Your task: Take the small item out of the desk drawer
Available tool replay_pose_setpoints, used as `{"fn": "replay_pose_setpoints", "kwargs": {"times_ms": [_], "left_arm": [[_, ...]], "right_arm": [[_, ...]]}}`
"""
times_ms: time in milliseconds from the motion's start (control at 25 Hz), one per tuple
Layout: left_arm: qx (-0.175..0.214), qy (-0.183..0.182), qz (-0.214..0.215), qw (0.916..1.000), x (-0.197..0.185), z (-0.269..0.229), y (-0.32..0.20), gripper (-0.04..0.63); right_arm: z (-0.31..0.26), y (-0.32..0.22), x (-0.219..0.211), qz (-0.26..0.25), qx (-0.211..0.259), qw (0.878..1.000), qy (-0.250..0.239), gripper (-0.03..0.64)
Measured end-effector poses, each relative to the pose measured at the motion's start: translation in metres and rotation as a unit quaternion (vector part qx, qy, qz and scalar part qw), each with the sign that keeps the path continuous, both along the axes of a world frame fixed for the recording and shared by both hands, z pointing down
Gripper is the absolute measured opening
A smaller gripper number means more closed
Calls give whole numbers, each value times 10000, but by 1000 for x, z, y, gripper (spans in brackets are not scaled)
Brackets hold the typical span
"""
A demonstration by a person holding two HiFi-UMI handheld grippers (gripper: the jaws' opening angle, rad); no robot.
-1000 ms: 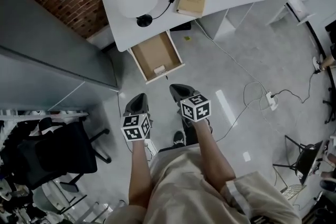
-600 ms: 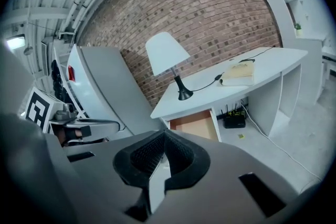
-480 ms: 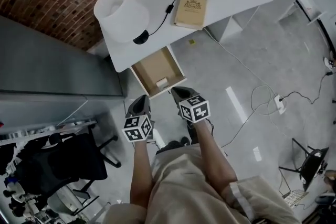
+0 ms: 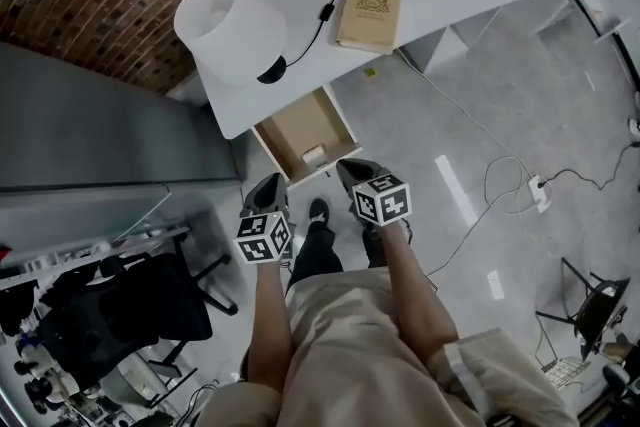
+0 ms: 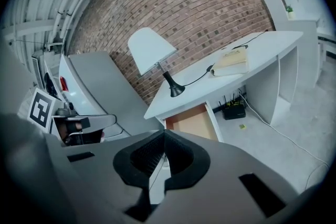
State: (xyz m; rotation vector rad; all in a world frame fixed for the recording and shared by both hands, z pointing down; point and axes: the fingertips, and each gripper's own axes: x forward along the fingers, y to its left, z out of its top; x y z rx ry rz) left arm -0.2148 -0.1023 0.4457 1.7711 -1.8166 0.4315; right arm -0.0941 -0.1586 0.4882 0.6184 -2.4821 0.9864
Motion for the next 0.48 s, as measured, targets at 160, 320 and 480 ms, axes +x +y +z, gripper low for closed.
{"fn": "replay_pose_setpoints", "kwargs": {"times_ms": [160,320,480], "left_arm": [[20,163,228,9996,-7,9,-17,17],[-46,284,679,9973,-13,15,-35,17],[-92,305,1043,9940,-27,19,-50,17]], "right_arm": [[6,-6,-3,130,54,9997,180,25],[-2,-21,-5,596,29,9981,139,25],[-14,-30,-15,821,163,9962,249,25]]}}
